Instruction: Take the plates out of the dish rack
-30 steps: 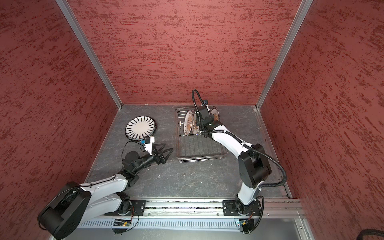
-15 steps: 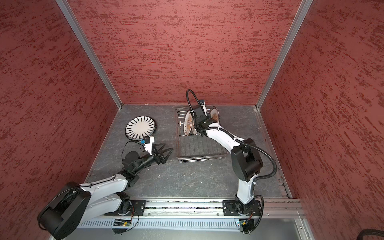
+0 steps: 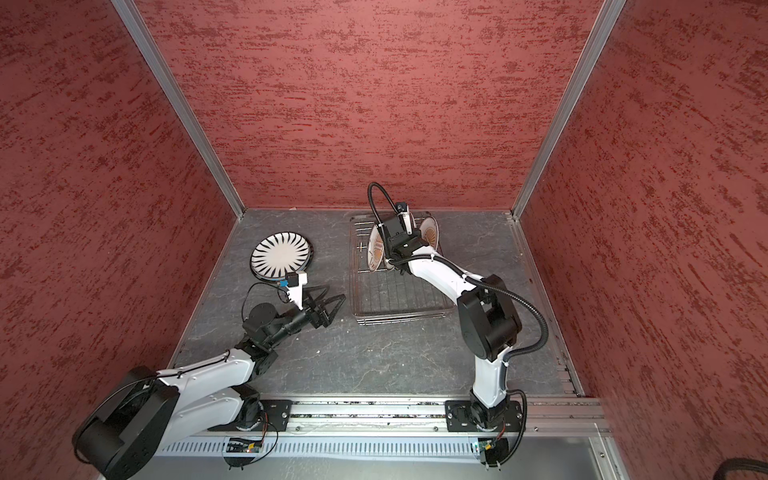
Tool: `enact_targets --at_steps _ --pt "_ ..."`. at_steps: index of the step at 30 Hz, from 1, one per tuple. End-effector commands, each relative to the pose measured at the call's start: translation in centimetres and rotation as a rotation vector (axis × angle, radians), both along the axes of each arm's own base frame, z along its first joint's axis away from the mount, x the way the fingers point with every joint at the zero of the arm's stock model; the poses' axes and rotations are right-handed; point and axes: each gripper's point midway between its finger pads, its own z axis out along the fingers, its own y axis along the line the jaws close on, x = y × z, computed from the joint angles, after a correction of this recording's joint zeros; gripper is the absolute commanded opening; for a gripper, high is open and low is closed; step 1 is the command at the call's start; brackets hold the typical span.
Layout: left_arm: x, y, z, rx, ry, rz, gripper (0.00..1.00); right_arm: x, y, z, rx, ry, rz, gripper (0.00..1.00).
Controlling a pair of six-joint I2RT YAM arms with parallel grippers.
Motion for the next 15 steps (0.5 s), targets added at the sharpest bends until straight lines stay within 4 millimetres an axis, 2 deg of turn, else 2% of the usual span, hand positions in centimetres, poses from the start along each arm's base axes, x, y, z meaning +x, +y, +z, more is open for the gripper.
enact_targets --at_steps 1,9,15 --pt "-0.1 -0.1 0.3 -0.001 -0.019 0.002 0.99 0.5 -0.1 1.6 -0.056 -0.040 -0.034 0.11" --pt "0.2 0.2 0.2 0.006 -0.013 0.024 1.00 0.5 0.9 4.4 -0.122 -0.100 -0.036 0.03" --pt "0.3 0.3 0.2 0.009 -0.014 0.030 0.99 0.1 1.2 7.9 -0.150 -0.182 -0.044 0.00"
